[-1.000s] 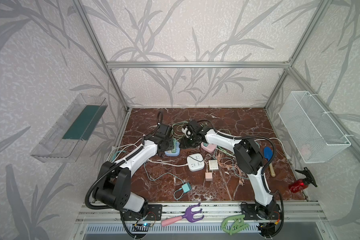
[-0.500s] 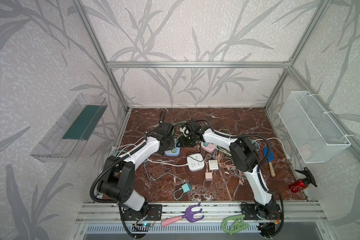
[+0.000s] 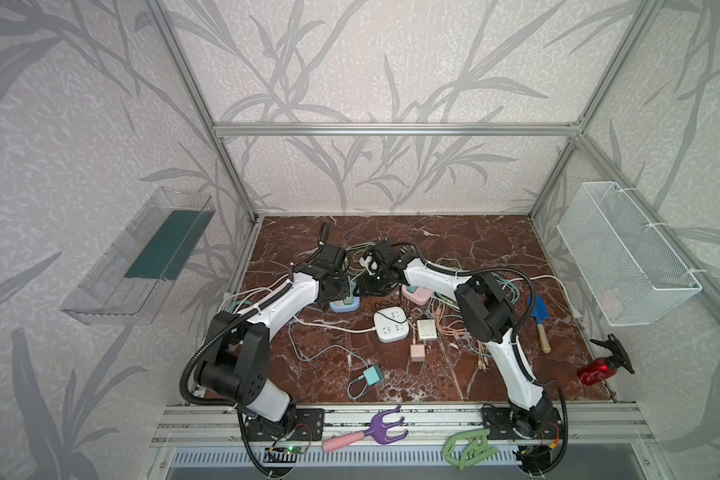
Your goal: Pull the plug off the socket
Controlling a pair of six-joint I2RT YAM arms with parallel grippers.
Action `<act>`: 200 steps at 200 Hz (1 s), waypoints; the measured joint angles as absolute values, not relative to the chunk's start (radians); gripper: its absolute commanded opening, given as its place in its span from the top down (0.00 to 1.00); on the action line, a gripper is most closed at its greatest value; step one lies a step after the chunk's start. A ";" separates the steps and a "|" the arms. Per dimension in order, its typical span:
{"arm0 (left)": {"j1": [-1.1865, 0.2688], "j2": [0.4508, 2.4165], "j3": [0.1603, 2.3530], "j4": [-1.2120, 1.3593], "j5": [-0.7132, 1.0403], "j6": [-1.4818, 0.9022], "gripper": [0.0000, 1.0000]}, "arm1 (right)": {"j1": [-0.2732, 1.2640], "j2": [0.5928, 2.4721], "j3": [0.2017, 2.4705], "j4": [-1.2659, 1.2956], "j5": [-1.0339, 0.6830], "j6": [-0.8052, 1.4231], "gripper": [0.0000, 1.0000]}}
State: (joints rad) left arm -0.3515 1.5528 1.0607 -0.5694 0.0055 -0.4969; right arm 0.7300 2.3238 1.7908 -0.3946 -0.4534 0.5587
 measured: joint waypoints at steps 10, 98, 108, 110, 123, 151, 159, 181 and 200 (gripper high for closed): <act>-0.350 1.552 1.061 -0.569 0.011 -0.496 0.80 | 0.730 2.325 1.791 -0.393 -0.459 0.553 0.55; -0.351 1.551 1.061 -0.567 0.054 -0.472 0.84 | 0.725 2.305 1.742 -0.361 -0.483 0.529 0.53; -0.353 1.550 1.061 -0.567 0.058 -0.466 0.84 | 0.725 2.296 1.727 -0.355 -0.484 0.530 0.53; -0.354 1.550 1.061 -0.567 0.059 -0.464 0.84 | 0.725 2.294 1.723 -0.353 -0.484 0.530 0.53; -0.358 1.550 1.061 -0.568 0.066 -0.458 0.84 | 0.724 2.276 1.691 -0.336 -0.484 0.533 0.54; -0.362 1.549 1.061 -0.569 0.082 -0.442 0.84 | 0.724 2.243 1.624 -0.291 -0.495 0.548 0.58; -0.364 1.549 1.061 -0.569 0.084 -0.439 0.84 | 0.725 2.233 1.603 -0.276 -0.502 0.556 0.59; -0.368 1.549 1.061 -0.569 0.093 -0.436 0.84 | 0.727 2.205 1.550 -0.248 -0.509 0.568 0.60; -0.371 1.549 1.061 -0.570 0.094 -0.436 0.84 | 0.728 2.202 1.545 -0.248 -0.508 0.570 0.61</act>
